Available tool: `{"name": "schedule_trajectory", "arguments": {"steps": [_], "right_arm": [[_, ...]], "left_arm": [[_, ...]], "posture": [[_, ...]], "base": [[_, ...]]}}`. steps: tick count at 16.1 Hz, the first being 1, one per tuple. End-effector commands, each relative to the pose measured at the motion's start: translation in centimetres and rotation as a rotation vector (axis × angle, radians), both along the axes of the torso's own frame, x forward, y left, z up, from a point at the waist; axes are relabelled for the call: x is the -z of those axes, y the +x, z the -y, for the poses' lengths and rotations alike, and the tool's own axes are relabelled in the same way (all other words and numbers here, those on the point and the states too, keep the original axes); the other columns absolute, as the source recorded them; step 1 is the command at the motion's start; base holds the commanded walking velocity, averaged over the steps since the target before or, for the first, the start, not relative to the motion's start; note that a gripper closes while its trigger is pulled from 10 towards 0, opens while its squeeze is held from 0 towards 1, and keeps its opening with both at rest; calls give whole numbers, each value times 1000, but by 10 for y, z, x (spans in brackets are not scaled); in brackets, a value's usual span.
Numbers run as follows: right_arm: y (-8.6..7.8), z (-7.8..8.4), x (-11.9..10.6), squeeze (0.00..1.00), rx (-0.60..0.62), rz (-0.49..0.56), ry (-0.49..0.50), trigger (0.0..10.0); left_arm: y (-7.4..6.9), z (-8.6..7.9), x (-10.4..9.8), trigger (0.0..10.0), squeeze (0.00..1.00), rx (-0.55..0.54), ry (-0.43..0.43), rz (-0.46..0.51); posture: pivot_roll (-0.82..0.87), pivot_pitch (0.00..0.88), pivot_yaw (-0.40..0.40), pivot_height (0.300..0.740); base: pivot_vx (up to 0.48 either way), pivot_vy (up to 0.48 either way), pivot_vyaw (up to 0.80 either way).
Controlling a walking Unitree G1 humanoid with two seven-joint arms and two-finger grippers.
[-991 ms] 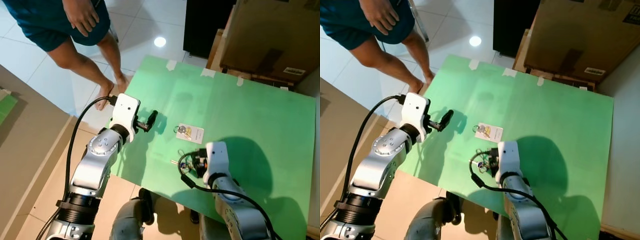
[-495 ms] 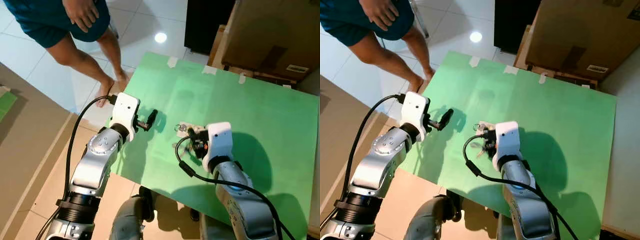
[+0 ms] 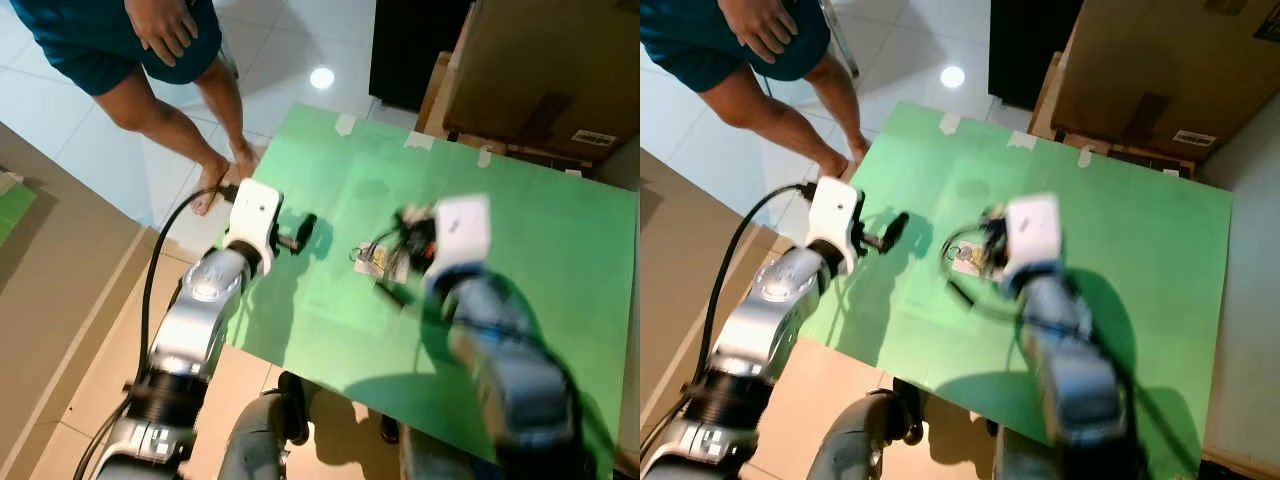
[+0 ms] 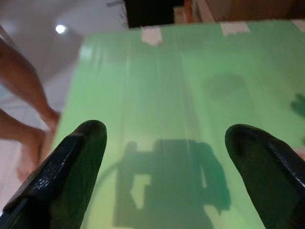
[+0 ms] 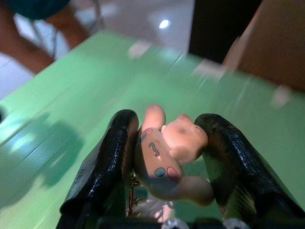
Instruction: Hang keys on a hook
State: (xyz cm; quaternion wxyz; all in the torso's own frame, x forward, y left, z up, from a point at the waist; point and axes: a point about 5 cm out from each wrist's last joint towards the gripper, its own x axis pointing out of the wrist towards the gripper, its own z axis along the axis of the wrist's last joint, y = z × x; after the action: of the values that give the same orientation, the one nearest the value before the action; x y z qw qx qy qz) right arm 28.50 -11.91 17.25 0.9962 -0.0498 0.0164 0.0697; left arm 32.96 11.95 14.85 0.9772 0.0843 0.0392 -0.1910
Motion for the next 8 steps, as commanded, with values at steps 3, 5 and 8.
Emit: {"name": "schedule_trajectory", "arguments": {"steps": [3, 5, 8], "right_arm": [[19, 14, -16, 0, 22, 56, -3, 0], [32, 18, -25, 0, 29, 99, -14, 0], [35, 10, -18, 0, 20, 100, -4, 0]], "left_arm": [[7, -1, 4, 10000, 0, -58, -13, 13], [12, 4, 1, 10000, 0, -60, -39, 32], [21, 5, -7, 10000, 0, -65, -72, 67]], "posture": [[-145, 221, 58, 740], [-146, 169, 52, 740], [-137, 141, 46, 740]], "base": [[0, 0, 0], [0, 0, 0], [0, 0, 0]]}}
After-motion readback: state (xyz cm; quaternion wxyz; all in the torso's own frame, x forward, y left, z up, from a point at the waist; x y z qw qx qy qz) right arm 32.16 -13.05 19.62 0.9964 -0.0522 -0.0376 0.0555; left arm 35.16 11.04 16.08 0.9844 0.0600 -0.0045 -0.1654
